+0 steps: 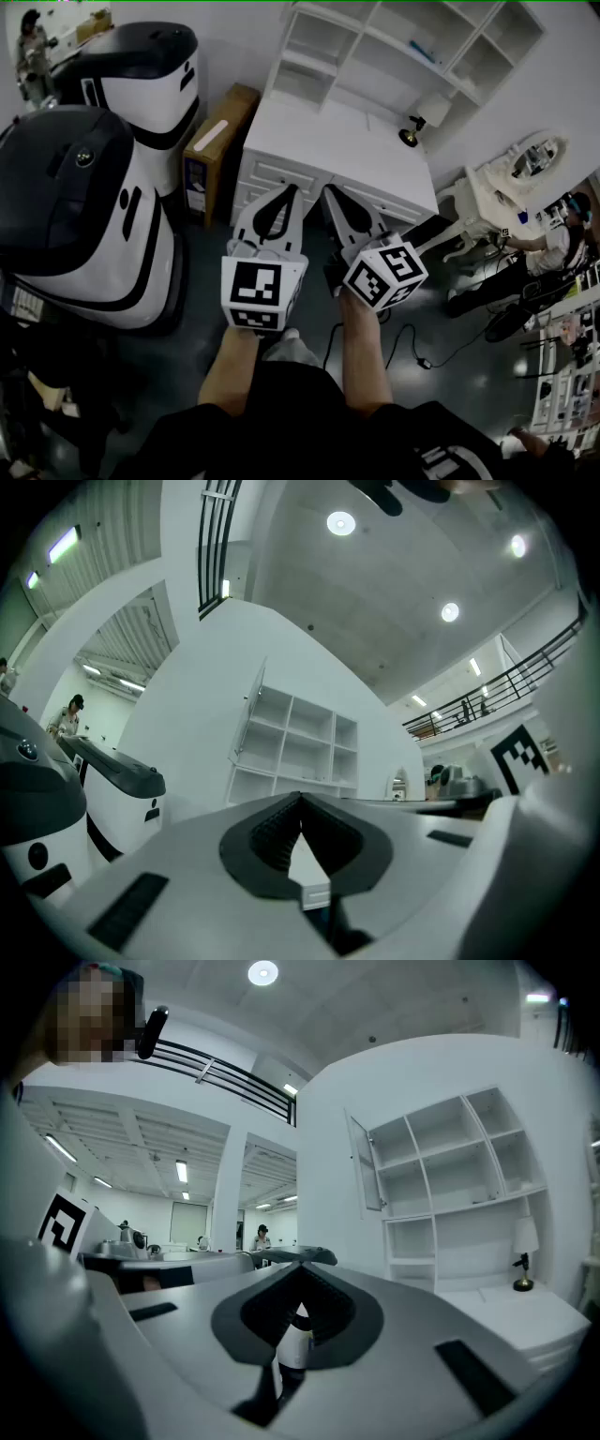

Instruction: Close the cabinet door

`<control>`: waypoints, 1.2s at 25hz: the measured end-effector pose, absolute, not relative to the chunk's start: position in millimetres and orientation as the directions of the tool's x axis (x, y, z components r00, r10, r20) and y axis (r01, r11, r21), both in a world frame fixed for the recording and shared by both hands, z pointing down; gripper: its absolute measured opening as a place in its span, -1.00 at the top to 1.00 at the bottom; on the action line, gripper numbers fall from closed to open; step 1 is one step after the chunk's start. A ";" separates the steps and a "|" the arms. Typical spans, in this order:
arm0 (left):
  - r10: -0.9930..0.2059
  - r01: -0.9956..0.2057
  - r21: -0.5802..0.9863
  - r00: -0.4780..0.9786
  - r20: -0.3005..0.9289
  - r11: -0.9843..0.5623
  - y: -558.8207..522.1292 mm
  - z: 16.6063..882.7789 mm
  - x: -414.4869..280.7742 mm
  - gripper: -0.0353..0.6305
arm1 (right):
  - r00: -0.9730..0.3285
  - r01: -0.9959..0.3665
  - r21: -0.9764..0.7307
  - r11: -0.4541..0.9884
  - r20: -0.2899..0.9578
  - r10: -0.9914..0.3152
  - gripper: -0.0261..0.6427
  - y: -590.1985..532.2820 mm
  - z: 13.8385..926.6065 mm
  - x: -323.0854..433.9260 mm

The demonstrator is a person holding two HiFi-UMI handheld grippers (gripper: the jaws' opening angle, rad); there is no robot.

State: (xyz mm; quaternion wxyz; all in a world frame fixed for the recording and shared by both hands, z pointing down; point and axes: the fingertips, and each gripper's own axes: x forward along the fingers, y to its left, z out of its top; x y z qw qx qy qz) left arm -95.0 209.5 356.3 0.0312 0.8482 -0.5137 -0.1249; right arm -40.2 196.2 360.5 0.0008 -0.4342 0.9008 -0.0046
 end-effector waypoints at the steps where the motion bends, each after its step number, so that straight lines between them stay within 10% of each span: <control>1: -0.880 -0.864 0.186 0.440 -0.177 -0.469 208.9 356.8 -96.3 0.86 | -0.630 -0.776 -0.011 0.630 0.008 -0.776 0.87 196.2 361.0 -43.3; 18: -0.874 -0.867 0.152 0.446 -0.193 -0.475 199.0 348.4 -98.1 0.86 | -0.676 -0.733 -0.024 0.679 -0.074 -0.733 0.87 192.0 345.2 -51.2; 30: -0.929 -0.919 0.163 0.335 -0.157 -0.359 177.7 360.4 -124.9 0.86 | -0.802 -0.582 0.091 0.808 0.099 -0.589 0.87 212.9 373.9 -79.8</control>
